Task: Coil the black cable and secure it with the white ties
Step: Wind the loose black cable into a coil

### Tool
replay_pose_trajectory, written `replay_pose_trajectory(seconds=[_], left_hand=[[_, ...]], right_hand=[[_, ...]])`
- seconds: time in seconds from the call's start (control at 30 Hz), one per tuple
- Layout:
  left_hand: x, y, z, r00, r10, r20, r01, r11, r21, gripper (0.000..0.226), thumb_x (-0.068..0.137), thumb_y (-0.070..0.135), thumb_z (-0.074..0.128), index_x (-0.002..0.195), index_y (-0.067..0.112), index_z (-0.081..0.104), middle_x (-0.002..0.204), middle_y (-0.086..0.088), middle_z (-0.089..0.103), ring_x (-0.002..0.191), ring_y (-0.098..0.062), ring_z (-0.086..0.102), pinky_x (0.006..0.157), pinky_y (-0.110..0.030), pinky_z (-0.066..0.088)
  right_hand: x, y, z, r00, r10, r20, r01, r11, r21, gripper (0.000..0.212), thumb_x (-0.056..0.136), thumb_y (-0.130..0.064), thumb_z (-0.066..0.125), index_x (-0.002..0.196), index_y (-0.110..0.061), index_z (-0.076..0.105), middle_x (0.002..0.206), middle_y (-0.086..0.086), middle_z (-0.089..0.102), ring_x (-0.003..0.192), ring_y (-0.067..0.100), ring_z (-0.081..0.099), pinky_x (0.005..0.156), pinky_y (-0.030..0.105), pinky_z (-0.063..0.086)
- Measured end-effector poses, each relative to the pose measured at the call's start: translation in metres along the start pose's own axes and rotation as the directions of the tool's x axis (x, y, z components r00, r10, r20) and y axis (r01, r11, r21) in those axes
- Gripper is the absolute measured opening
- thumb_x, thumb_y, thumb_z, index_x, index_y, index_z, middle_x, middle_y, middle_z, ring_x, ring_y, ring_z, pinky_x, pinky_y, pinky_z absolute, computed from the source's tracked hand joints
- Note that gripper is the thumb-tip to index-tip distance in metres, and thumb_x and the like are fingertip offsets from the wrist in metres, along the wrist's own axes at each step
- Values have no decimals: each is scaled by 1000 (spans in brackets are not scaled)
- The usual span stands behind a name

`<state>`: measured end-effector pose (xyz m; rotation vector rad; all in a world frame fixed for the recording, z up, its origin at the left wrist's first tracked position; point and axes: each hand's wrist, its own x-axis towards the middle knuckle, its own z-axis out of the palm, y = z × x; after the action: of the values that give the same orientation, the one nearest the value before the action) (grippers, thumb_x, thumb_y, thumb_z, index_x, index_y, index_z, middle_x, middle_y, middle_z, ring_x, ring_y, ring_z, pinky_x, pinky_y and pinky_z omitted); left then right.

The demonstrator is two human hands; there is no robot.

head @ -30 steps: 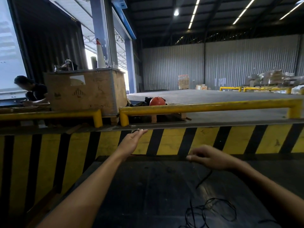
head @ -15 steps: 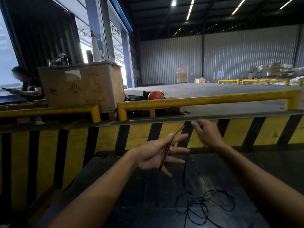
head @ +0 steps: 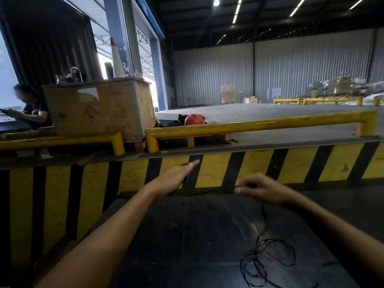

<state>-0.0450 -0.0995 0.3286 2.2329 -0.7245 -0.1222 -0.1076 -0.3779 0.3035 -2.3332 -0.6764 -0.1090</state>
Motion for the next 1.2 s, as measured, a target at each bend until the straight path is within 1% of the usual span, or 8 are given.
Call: replay_pose_trajectory(seconds=[0.2, 0.33, 0.53, 0.7, 0.8, 0.93, 1.07, 1.2], left_hand=[[-16, 17, 26, 798, -273, 538, 280, 957, 72, 48, 94, 60, 24, 141, 49, 31, 148, 0, 40, 125, -30, 50, 91, -55, 51], [-25, 47, 37, 669, 25, 743, 315, 895, -314, 44, 92, 59, 28, 135, 54, 35, 155, -4, 29, 134, -38, 40, 91, -63, 45], [-13, 78, 18, 919, 301, 253, 56, 537, -842, 38, 92, 55, 32, 125, 53, 51, 155, -2, 28, 134, -33, 38, 89, -66, 44], [-1, 53, 13, 992, 107, -73, -129, 853, -505, 41, 97, 52, 24, 136, 53, 35, 159, -1, 20, 145, -29, 16, 107, -57, 23], [-2, 29, 14, 994, 103, -44, -101, 994, 37, 46, 97, 53, 20, 141, 47, 30, 157, 7, 28, 143, -18, 24, 107, -36, 22], [-10, 10, 23, 947, -161, 277, 96, 967, 234, 54, 94, 59, 24, 140, 36, 41, 150, 2, 41, 135, -18, 39, 115, -45, 23], [-24, 15, 49, 764, -309, 567, 313, 945, 93, 50, 91, 63, 26, 138, 48, 37, 151, -1, 37, 127, -28, 48, 93, -48, 47], [-32, 41, 55, 628, -20, 778, 373, 885, -279, 46, 94, 59, 24, 139, 52, 32, 158, -7, 23, 139, -44, 30, 97, -67, 34]], right_hand=[[21, -6, -49, 888, -89, -452, 16, 987, -162, 9, 85, -34, 61, 80, -28, 64, 71, -2, 64, 65, 12, 61, 58, 27, 49], [34, -3, -23, 788, -21, -616, -61, 992, -113, 17, 90, -35, 56, 74, -29, 57, 66, -5, 56, 58, 13, 54, 51, 20, 38], [4, 1, 82, 986, 147, 77, -159, 973, 168, 30, 94, -50, 38, 90, -36, 64, 81, -9, 65, 70, 1, 60, 70, 25, 52], [-6, -9, 80, 945, 128, 300, -98, 989, -113, 35, 95, -49, 40, 94, -21, 61, 79, -11, 59, 65, -4, 55, 59, 13, 46], [-7, -14, 29, 973, 130, 193, -88, 974, -209, 23, 95, -41, 45, 91, -25, 62, 82, -8, 59, 69, -2, 56, 63, 19, 47], [-6, -18, -38, 998, 46, -52, -60, 953, -296, 11, 89, -33, 57, 80, -28, 62, 78, -4, 61, 71, 4, 59, 64, 23, 48], [1, -20, -67, 894, -96, -437, -42, 954, -296, 14, 83, -24, 66, 75, -34, 59, 68, -9, 59, 67, -2, 61, 56, 15, 39], [14, -10, -46, 809, -87, -581, -64, 970, -233, 9, 90, -25, 58, 84, -21, 62, 67, -8, 55, 59, 4, 53, 53, 18, 35]])
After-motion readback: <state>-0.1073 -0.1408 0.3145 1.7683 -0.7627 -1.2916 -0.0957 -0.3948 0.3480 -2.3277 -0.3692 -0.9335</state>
